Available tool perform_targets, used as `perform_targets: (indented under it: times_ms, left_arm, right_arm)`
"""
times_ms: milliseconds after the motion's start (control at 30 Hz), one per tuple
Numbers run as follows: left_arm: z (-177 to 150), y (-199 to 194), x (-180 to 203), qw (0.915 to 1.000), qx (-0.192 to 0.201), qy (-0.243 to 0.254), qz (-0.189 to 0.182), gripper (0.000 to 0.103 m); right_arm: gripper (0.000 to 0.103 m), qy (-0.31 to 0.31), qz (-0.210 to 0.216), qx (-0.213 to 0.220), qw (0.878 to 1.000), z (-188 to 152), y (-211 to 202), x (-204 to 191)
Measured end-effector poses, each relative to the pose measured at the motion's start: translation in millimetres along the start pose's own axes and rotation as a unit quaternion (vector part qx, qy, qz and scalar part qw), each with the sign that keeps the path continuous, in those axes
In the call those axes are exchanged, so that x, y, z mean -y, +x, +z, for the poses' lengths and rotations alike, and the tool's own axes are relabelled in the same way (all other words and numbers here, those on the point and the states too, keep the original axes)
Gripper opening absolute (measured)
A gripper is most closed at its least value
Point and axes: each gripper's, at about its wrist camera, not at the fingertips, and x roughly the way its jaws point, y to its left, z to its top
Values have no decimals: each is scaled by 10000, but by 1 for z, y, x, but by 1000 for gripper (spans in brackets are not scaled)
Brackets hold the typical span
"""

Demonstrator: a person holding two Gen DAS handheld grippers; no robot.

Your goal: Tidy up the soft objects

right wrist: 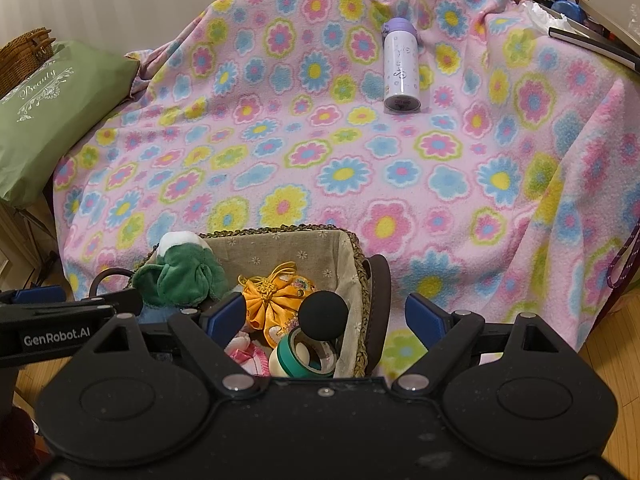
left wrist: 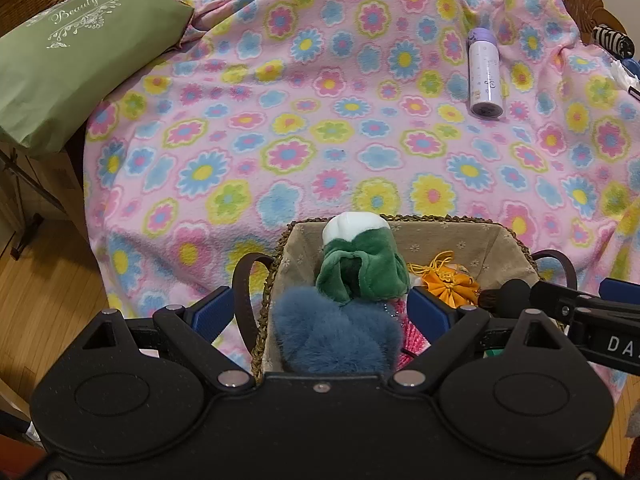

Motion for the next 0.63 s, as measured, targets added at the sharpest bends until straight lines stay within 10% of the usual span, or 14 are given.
perform_targets:
  times_ms: [633]
  left_arm:
    - [0, 1, 1, 10000, 9, 27, 6, 90]
  right_arm:
    - [87, 6, -2, -17, 10000, -2, 2, -1]
